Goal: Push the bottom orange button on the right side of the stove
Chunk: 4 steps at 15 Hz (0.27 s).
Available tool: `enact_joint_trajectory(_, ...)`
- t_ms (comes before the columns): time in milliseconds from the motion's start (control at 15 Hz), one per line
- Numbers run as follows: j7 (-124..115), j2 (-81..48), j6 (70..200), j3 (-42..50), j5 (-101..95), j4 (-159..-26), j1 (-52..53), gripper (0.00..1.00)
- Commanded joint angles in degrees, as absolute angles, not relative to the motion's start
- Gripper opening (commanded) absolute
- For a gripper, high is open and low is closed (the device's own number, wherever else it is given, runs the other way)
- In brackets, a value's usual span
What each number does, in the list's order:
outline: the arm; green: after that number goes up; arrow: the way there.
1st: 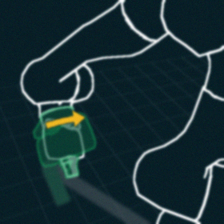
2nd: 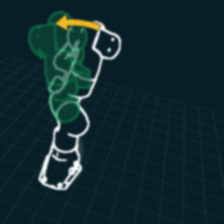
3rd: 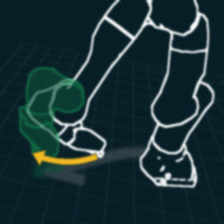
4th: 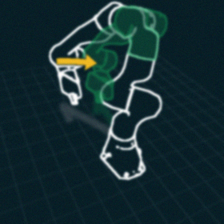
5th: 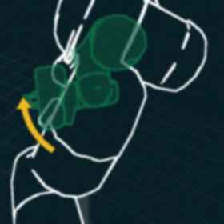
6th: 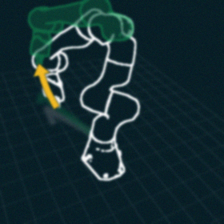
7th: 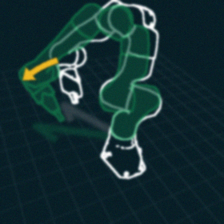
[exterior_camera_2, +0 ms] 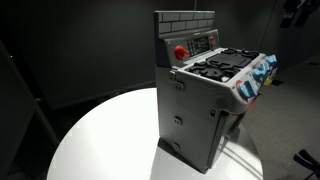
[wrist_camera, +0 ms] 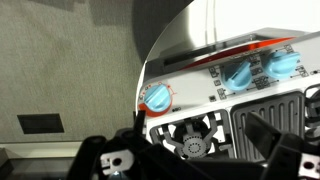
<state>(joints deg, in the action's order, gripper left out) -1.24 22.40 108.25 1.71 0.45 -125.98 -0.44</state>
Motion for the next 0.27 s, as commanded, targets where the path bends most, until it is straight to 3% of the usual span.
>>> enact_joint_trajectory(0,-1.1,22.3,108.1,1.4,0.6,-125.9,-0.7,1.00)
enact_joint_trajectory(200,-1.1,22.1,108.2,1.4,0.6,-125.9,-0.7,1.00)
